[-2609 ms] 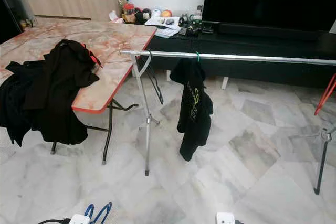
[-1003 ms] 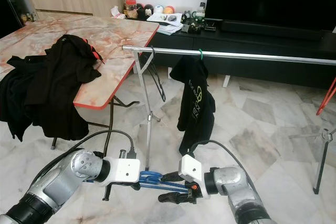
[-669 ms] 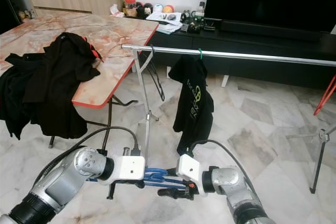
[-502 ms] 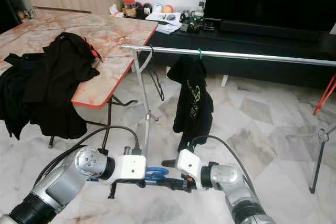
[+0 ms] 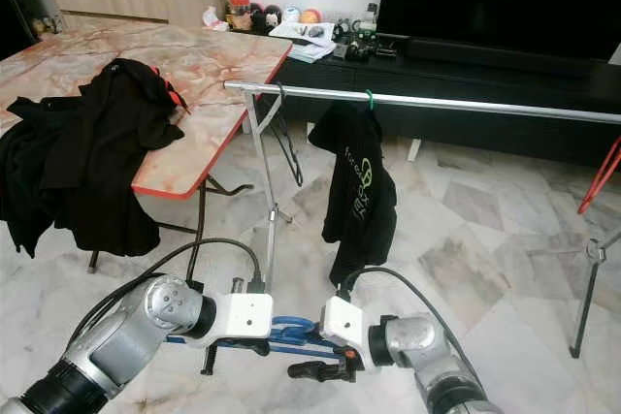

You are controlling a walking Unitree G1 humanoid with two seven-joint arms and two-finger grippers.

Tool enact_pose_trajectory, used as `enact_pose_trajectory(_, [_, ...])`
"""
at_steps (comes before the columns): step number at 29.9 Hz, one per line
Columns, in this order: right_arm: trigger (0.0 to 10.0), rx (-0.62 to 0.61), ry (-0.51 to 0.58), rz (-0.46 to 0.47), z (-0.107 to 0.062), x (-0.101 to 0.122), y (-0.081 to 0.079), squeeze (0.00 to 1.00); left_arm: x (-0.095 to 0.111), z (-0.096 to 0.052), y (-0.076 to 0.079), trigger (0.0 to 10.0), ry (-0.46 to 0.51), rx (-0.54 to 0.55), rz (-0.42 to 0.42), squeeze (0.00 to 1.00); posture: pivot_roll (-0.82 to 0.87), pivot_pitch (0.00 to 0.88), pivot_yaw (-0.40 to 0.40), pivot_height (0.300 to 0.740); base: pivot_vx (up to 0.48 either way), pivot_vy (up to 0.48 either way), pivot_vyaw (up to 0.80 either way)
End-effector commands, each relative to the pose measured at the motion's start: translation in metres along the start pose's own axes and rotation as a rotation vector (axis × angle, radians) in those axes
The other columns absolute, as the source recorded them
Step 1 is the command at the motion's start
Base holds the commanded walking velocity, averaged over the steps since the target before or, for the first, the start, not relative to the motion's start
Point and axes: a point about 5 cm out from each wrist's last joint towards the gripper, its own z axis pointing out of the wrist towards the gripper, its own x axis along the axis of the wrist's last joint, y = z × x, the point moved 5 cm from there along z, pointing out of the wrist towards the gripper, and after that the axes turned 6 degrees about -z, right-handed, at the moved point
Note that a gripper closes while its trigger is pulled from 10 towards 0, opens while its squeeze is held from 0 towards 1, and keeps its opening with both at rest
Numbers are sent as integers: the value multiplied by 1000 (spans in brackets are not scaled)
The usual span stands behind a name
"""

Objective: Hang hanger

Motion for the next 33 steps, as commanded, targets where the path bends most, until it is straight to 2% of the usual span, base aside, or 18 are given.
enact_pose_trajectory(1, [10000, -11, -9, -14, 2, 0, 0, 0, 9, -2, 0, 10000, 19, 2, 22, 0, 57, 0, -52, 740, 0, 0, 0])
enact_pose_trajectory(2, [5255, -16, -4, -11, 2, 0, 1, 0, 9, -2, 0, 10000, 20, 2, 23, 0, 57, 0, -52, 740, 0, 0, 0])
enact_pose_trajectory(3, [4471, -20, 0, -9, 2, 1, 2, 0, 9, -2, 0, 10000, 20, 2, 23, 0, 57, 0, -52, 740, 0, 0, 0])
enact_pose_trajectory(4, [4471, -23, 2, -8, 2, 1, 2, 0, 9, -2, 0, 10000, 21, 2, 23, 0, 57, 0, -52, 740, 0, 0, 0])
enact_pose_trajectory(5, [0, -32, 6, -1, 2, 1, 3, 0, 10, -2, 0, 10000, 21, 2, 24, 0, 57, 0, -52, 740, 0, 0, 0])
enact_pose_trajectory(24, [0, -63, -5, 26, 2, -2, 5, 0, 15, -2, -1, 10000, 33, 2, 21, 0, 61, 0, -53, 740, 0, 0, 0])
enact_pose_trajectory(33, [0, -47, -20, 24, 11, -4, -1, 0, 22, -2, -2, 10000, 70, 0, -11, 0, 63, 0, -55, 740, 0, 0, 0])
